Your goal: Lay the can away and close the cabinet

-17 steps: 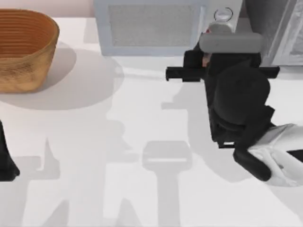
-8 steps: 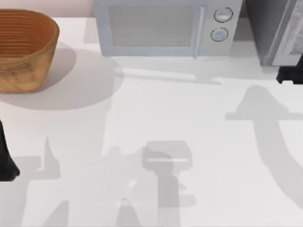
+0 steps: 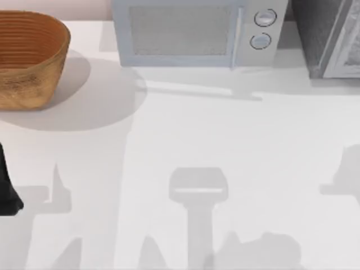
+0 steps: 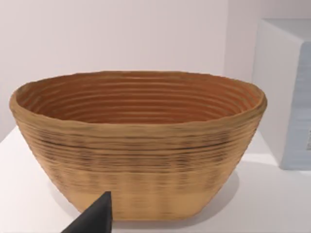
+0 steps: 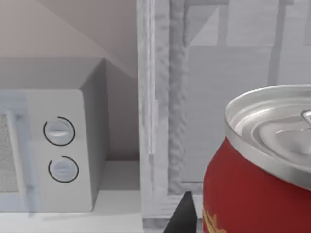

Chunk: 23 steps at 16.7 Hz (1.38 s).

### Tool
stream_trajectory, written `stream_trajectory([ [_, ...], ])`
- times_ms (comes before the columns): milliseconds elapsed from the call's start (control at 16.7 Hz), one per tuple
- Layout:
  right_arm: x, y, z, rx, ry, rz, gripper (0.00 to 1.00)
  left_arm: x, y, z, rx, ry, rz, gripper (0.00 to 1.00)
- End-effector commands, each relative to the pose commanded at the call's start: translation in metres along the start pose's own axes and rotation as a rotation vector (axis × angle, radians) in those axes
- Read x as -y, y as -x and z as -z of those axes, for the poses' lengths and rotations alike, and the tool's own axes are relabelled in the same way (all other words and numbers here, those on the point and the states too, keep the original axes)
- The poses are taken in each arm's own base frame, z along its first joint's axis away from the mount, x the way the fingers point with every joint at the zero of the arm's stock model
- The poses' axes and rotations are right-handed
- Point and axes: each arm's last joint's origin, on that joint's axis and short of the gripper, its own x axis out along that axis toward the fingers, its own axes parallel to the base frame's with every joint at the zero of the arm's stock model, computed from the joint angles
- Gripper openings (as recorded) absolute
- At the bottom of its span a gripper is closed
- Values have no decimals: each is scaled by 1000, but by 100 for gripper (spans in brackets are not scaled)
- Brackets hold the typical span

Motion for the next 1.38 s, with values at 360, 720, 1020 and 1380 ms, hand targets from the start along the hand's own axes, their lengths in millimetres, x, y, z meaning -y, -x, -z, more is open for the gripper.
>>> stream_trajectory([
  [360,11,15,38,-33,3,-4,0,0,0,0,0,0,0,100],
  [720,11,16,38,-36,1,-6,0,0,0,0,0,0,0,100],
  [1020,10,12,0,-70,2,-3,0,0,0,0,0,0,0,100],
  [1380,2,-14,-119,-72,5,-2,0,0,0,0,0,0,0,100],
])
